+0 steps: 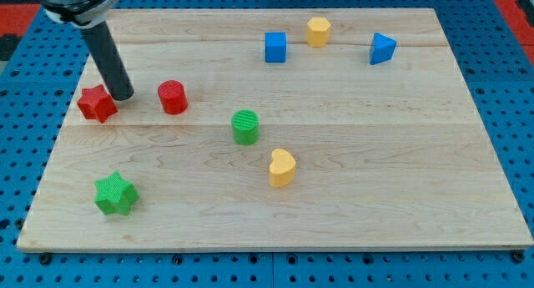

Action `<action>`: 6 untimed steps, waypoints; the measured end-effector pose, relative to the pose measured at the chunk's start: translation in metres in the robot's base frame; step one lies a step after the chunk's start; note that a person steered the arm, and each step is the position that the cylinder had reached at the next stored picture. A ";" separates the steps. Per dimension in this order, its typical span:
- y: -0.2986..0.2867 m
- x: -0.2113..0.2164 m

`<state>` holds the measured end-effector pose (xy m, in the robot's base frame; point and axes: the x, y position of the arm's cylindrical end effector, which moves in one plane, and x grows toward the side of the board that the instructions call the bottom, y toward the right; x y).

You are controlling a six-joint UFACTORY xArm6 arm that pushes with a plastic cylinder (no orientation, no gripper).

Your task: Nudge the yellow hexagon up a bit

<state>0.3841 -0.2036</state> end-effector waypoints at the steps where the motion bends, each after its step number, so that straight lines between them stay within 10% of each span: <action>1: 0.042 -0.049; 4: 0.287 -0.061; 6: 0.266 -0.117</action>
